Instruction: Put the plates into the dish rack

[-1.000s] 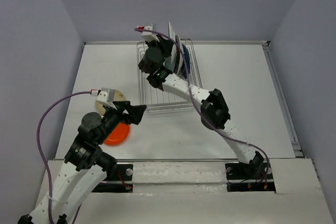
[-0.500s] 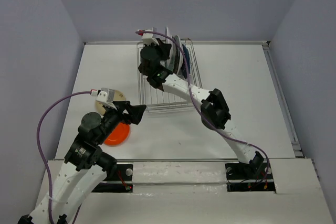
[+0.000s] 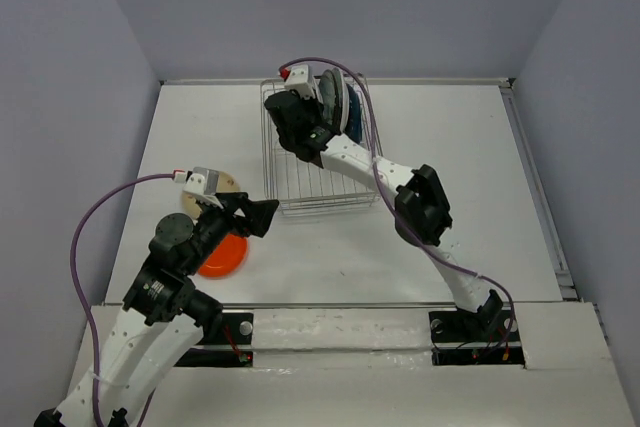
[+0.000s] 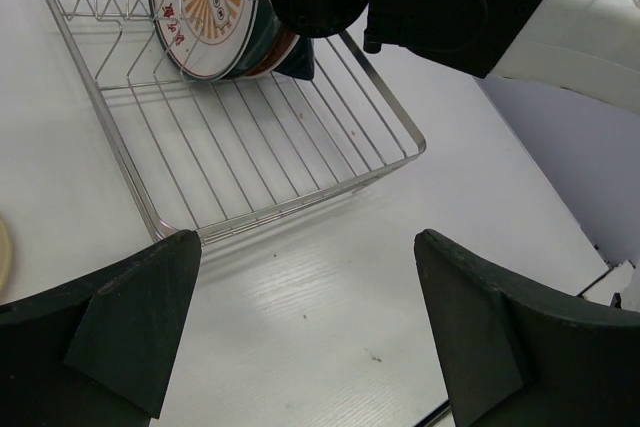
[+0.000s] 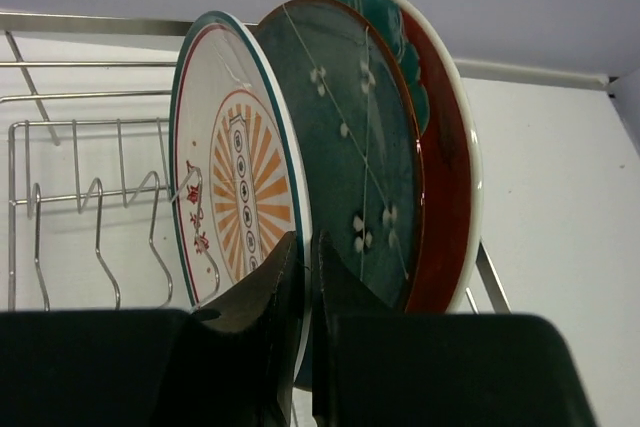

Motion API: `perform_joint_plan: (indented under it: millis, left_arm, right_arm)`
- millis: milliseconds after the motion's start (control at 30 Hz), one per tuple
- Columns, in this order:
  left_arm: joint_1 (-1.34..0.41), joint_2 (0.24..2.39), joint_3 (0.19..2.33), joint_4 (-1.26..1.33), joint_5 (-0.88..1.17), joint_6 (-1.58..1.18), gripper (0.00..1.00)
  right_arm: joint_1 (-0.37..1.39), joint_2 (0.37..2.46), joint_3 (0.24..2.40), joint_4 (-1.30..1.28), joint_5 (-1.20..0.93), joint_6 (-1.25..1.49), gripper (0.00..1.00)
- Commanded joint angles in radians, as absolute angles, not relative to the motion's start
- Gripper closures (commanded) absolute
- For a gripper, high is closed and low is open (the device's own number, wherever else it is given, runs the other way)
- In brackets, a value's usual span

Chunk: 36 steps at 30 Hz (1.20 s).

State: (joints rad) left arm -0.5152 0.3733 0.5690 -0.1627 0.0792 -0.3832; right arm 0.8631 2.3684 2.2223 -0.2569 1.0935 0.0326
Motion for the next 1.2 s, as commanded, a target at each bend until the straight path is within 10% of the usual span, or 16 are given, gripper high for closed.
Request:
perform_joint_plan:
  millis: [0, 367, 1167]
  left_arm:
    - [-0.509, 0.390, 0.592, -0.127, 0.089, -0.385, 0.01]
    - [-0.488, 0.452, 0.594, -0.123, 0.092, -0.393, 0.01]
    - [0.015, 0.747, 0.588, -0.130, 0.095, -0.485, 0.01]
  right_arm:
    - [0.850, 2.292, 2.212, -0.354, 0.942, 0.250, 0.93]
    - [0.799, 2.022, 1.942, -0.414, 0.573, 0.396, 0.23]
    - [0.747, 1.094, 0.870, -0.195, 0.072, 0.399, 0.27]
